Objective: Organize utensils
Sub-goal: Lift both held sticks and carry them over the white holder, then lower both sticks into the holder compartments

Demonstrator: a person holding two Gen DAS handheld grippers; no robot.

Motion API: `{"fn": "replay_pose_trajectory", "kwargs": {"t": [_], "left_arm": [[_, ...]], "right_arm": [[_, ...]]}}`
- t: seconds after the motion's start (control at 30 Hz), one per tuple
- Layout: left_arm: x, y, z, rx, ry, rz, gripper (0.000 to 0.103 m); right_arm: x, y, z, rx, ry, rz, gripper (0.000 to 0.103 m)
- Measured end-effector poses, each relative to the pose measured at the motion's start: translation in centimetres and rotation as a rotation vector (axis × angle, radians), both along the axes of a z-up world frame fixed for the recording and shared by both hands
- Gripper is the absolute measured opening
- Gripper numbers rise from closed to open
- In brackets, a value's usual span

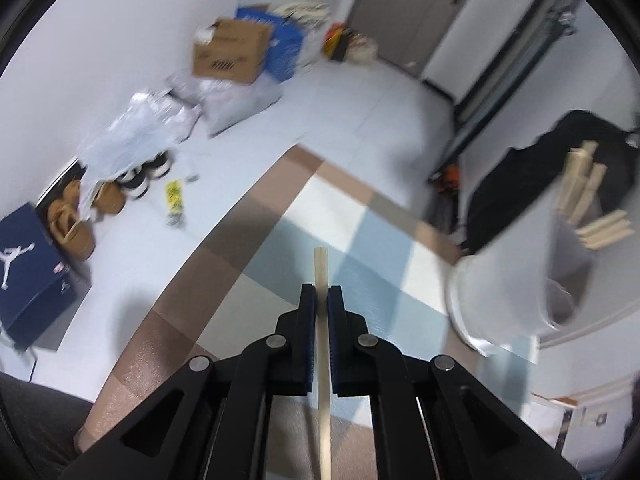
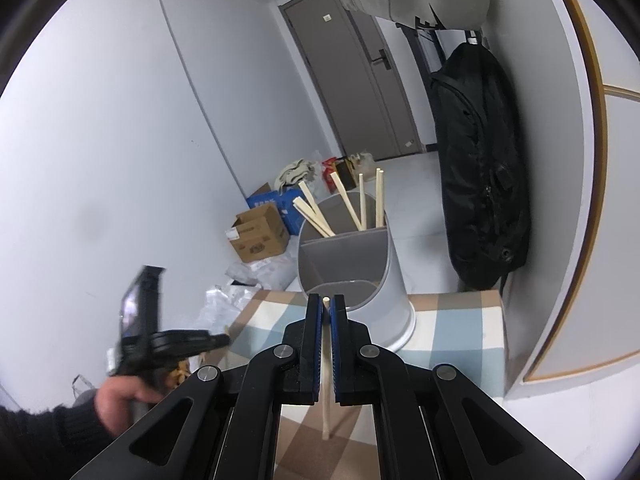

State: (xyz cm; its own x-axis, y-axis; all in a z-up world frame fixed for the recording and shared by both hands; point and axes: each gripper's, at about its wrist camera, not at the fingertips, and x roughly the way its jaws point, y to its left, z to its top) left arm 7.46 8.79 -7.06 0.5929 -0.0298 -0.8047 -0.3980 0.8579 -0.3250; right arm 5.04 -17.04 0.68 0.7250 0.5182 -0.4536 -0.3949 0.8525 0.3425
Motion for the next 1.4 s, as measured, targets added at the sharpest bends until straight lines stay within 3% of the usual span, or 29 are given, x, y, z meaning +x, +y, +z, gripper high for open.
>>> {"fn": "replay_pose_trajectory", "kwargs": {"t": [0.23, 0.43, 0.67, 0.83, 1.0, 1.2, 1.4], "left_arm": [[-3.1, -2.1, 5.4, 0.039, -0.243, -0.122, 0.001], [-4.1, -2.7, 9.1, 0.06, -0.37, -0.153, 0.001], [-4.3, -3.5, 13.6, 0.025, -0.518, -0.204, 0.001], [-2.5, -4.5, 16.4, 0.027, -0.584, -0.237, 0.001], [-0.1, -5.8, 19.2, 0.034, -0.654, -0.275, 0.001], [3.1, -7.7, 21.0, 0.108, -0.718, -0.325, 0.001], [6.3, -8.1, 19.9, 0.146, -0.742, -0.336, 0.001]], "right_arm": [[-1.2, 0.6, 1.0, -0.024, -0.052, 0.005, 0.004], [-1.8, 1.0, 2.3, -0.035, -0.073, -0.002, 0.003], [-1.1, 0.4, 7.0, -0.006, -0.127, -0.021, 0.003], [0.9, 0.8, 11.9, -0.031, -0.192, -0.017, 0.003], [3.8, 1.6, 14.9, -0.084, -0.207, -0.014, 0.003], [7.3, 2.7, 16.9, -0.129, -0.228, 0.009, 0.003], [10.7, 2.3, 16.4, -0.089, -0.234, 0.001, 0.003]]}}
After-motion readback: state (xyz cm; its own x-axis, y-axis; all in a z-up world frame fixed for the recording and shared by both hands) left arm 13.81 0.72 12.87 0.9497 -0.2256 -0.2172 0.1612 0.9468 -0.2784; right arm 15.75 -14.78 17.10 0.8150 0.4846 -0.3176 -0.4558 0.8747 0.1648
